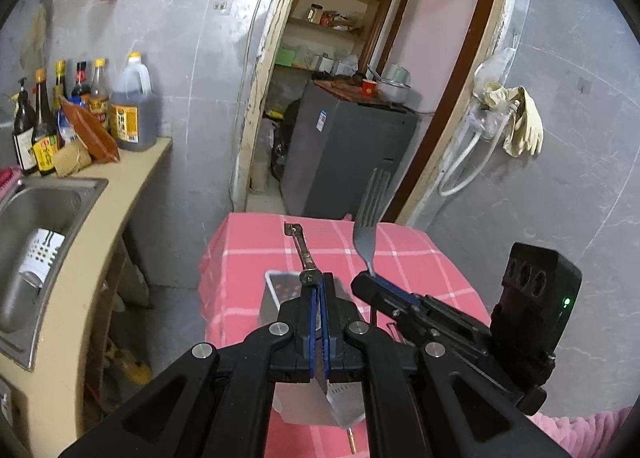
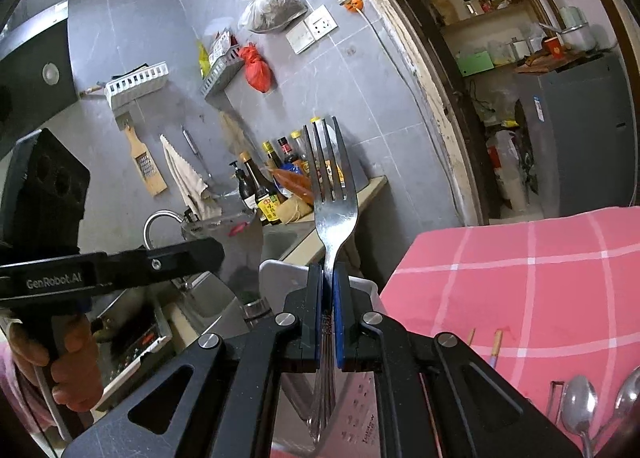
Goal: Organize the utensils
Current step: 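Carry the fork and peeler up and lower them into the white caddy, then open both grippers to release the fork and peeler into the caddy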
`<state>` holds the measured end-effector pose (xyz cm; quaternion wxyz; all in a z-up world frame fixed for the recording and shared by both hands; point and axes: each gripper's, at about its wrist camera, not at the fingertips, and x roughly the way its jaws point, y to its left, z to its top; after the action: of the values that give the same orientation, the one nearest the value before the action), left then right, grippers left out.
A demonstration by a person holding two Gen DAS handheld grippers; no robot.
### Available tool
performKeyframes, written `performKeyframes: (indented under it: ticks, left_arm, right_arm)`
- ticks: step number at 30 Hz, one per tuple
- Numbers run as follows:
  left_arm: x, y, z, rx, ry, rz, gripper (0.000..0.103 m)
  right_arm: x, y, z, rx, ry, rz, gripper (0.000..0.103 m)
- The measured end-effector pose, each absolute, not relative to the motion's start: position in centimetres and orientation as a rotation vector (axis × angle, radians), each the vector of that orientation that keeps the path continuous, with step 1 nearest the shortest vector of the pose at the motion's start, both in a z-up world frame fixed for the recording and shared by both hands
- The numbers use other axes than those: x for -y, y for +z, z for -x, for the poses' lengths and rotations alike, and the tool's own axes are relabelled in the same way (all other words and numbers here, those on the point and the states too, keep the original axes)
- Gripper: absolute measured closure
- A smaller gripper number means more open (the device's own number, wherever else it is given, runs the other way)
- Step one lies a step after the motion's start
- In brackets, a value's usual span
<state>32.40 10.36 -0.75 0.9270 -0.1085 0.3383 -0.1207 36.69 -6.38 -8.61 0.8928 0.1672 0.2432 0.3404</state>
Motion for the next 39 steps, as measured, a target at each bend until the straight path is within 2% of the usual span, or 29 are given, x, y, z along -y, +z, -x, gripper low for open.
performKeyframes:
  ticks: [8,24,25,27,29,32,34,36,37,39]
  left_arm:
    - [-10.7,-1.8,-31.8,-0.735,-0.257,0.255,0.1]
    - [-11.0,-0.9,-30.7,-0.692,-0.206,0.288,0.098]
    - [-11.0,-0.9,-30.5,-0.684,-0.202,0.288,0.098]
    - [-10.6,-0.7,-30.0,-0.662,-0.19,0.286,0.097]
    - [-10.1,-0.6,-29.6,-0.646,-0.188,0.287,0.094]
    - [-8.8,-0.3,-29.0,-0.621,-0.19,0.281,0.091]
    - [-7.9,0.0,-28.6,-0.6,-0.189,0.272,0.089]
    - [-7.0,0.3,-28.1,-0.575,-0.195,0.27,0.081]
    - [-6.3,0.5,-27.8,-0.558,-0.195,0.269,0.077]
    - [-5.3,0.9,-27.3,-0.529,-0.192,0.26,0.058]
  right_arm:
    - [6.3,-7.6,-36.1,-0.529,0.714,-0.277,0.097]
    - [6.6,-6.7,-34.8,-0.536,0.684,-0.215,0.096]
    - [6.9,-6.5,-34.5,-0.531,0.674,-0.216,0.094]
    - [7.8,-5.7,-33.6,-0.511,0.646,-0.224,0.081]
    - [8.9,-4.8,-32.9,-0.49,0.62,-0.23,0.072]
    - [10.6,-3.2,-31.6,-0.459,0.573,-0.216,0.071]
    - [11.9,-2.0,-30.6,-0.432,0.53,-0.198,0.066]
    - [13.2,-0.9,-29.7,-0.41,0.494,-0.187,0.055]
    - [13.9,-0.3,-29.5,-0.401,0.478,-0.182,0.053]
    - [15.3,0.8,-28.8,-0.387,0.448,-0.175,0.048]
